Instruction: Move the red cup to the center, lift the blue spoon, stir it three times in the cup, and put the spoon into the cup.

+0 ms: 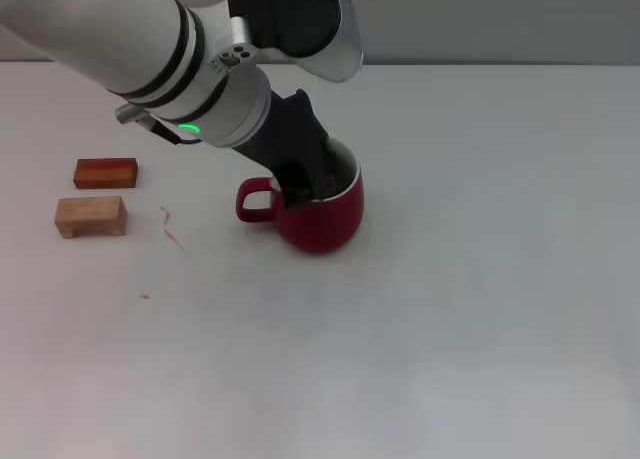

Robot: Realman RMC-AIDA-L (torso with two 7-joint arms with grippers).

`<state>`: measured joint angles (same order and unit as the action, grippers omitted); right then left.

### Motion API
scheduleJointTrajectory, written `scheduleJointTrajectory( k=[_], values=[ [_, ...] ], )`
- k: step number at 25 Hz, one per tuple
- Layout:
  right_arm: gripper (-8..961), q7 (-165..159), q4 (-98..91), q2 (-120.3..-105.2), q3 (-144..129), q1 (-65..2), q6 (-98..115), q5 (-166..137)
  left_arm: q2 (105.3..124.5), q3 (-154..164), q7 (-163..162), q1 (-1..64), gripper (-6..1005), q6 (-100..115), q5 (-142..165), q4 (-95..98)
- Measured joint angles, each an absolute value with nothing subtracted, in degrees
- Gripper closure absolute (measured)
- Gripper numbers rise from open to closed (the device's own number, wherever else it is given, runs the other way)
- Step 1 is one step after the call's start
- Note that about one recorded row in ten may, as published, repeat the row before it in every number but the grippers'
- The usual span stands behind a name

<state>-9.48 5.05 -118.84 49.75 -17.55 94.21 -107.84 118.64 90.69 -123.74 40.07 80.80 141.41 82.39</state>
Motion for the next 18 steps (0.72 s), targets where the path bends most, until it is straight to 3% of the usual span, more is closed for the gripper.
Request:
scheduleJointTrajectory(
  k=[11,18],
  values=[
    [250,-9.43,3.98,-118.82,49.83,-18.01,93.91,-107.68,118.34,78.91,-122.05,39.11,828,80.32,131.50,86.13],
    [250,-9.40,3.57,-118.82,50.18,-17.81,93.83,-107.51,118.14,59.72,-113.37,34.20,826,78.51,109.55,81.83]
  ],
)
